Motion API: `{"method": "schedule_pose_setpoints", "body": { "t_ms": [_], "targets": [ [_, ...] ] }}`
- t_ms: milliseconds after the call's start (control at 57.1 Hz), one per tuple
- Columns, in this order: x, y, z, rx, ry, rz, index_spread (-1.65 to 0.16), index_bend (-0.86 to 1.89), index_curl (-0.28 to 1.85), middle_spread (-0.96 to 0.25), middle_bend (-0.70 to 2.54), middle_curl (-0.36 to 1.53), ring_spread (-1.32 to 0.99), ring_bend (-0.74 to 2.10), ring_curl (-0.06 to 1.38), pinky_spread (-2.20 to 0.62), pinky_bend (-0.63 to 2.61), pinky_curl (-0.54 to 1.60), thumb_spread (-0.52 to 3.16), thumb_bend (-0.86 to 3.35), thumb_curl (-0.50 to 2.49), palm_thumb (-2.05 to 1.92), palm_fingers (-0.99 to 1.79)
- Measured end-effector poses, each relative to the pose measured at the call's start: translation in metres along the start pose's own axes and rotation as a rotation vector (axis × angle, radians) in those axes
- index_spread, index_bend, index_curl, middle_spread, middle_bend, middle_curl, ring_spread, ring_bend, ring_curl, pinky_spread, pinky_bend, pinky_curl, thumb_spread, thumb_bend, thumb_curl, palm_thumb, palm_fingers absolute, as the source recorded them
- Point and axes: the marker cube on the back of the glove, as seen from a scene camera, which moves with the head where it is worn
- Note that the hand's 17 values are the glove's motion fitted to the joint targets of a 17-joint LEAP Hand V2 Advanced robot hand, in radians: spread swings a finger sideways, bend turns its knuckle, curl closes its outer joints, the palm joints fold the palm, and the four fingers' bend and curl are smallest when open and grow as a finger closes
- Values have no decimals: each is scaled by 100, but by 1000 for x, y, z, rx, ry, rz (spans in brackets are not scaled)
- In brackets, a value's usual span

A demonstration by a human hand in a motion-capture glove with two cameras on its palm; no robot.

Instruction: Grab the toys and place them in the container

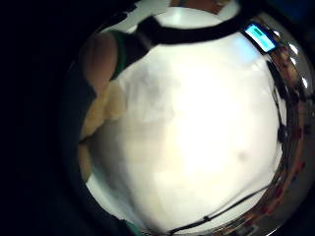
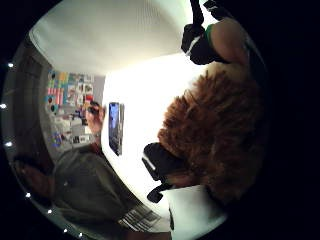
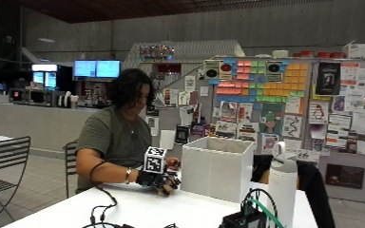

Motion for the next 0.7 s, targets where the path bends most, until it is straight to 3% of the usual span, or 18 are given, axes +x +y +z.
{"method": "schedule_pose_setpoints", "body": {
  "t_ms": [70,105,175,280,385,420,490,560,648,700],
  "targets": [
    [-11,0,10,-1,207,-50,-46,67,67,-21,12,41,-16,22,28,0,96,37,103,0,32,4,11],
    [-13,1,10,11,279,-72,-46,62,66,-20,4,36,-18,40,32,-6,100,37,108,2,33,9,20],
    [-30,4,9,78,133,-41,-45,58,64,-19,4,31,-21,55,36,-14,109,40,117,6,35,16,24],
    [-26,6,6,283,59,-13,-45,44,60,-22,30,36,-30,75,41,-31,113,39,126,13,40,31,72],
    [-14,13,-17,408,158,-50,-44,36,62,-27,46,43,-36,87,47,-36,114,41,120,16,47,42,98],
    [-10,16,-32,443,209,-88,-43,35,64,-29,49,46,-37,90,49,-36,116,43,118,16,49,44,101],
    [-19,21,-74,518,106,36,-43,33,67,-31,57,51,-38,97,53,-38,117,45,113,16,52,46,108],
    [-34,37,-126,601,138,-108,-42,33,71,-32,64,56,-38,103,57,-39,118,47,110,14,56,47,112],
    [-52,41,-203,723,94,71,-42,34,74,-33,72,61,-38,109,59,-40,118,48,108,12,59,47,114],
    [-67,43,-245,786,105,33,-42,35,77,-33,75,64,-38,111,61,-40,119,49,107,12,61,47,113]
  ]
}}
